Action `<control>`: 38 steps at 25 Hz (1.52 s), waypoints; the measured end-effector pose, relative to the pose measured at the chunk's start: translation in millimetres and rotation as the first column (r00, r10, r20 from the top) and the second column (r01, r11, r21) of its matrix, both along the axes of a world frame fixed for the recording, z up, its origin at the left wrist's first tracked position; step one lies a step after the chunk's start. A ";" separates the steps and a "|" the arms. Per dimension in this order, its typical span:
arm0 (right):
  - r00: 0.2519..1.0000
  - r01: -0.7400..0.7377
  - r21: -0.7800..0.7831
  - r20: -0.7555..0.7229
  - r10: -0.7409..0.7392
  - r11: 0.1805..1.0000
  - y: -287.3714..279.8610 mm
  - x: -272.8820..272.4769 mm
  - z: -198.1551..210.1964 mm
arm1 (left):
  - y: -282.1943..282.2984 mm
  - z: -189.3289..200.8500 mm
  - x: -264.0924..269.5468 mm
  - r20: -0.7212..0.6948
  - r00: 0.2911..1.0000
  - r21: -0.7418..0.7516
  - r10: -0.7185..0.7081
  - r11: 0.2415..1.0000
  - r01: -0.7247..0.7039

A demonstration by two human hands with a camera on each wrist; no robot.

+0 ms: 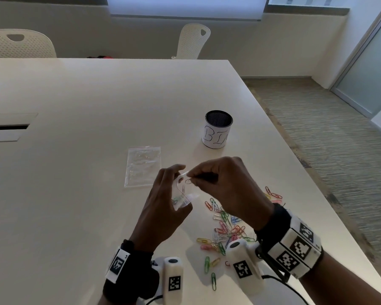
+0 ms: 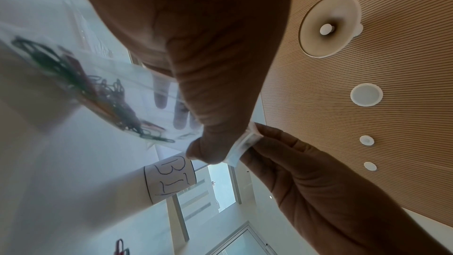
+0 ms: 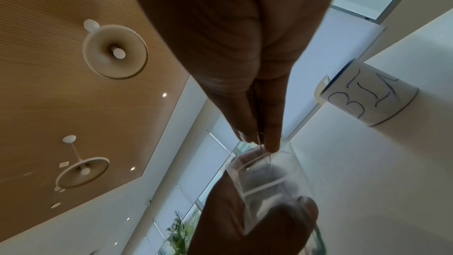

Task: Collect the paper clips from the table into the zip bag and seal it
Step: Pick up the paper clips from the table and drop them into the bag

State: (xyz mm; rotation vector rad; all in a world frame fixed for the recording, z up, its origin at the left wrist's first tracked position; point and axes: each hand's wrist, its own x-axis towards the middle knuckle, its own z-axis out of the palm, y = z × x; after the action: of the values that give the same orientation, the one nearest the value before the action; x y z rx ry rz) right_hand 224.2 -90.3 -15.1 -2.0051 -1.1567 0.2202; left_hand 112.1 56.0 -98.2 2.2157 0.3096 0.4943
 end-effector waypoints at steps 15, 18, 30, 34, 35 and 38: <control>0.997 0.071 -0.226 -0.022 -0.078 0.972 -29.0 32.1 -31.1 | -0.2 0.6 -2.3 0.020 1.000 -0.002 -0.006 1.000 0.006; 0.996 -0.082 -0.513 -0.023 0.082 0.855 -36.4 26.3 -54.0 | -0.1 1.3 -2.6 0.018 1.000 0.002 -0.007 1.000 0.007; 0.913 -0.315 -0.486 0.081 0.400 0.815 -58.5 2.4 -69.8 | -1.2 1.5 -2.9 0.010 1.000 0.023 -0.001 1.000 0.001; 0.906 -0.250 -0.626 0.117 0.406 0.739 -70.1 7.2 -58.2 | -2.4 3.0 -2.7 0.011 1.000 0.026 -0.002 1.000 0.002; 0.898 -0.239 -0.660 0.128 0.420 0.712 -71.7 5.3 -57.1 | -2.4 3.1 -2.7 0.014 1.000 0.025 -0.003 1.000 0.002; 0.898 -0.226 -0.642 0.155 0.412 0.733 -73.9 -1.6 -59.6 | -2.7 3.1 -2.9 0.017 1.000 0.023 -0.006 1.000 0.005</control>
State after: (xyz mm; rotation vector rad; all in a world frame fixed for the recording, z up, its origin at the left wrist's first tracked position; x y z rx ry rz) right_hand 222.6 -164.2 -74.7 -2.4332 -1.8085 0.5584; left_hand 109.2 53.3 -95.1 2.2330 0.2899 0.5165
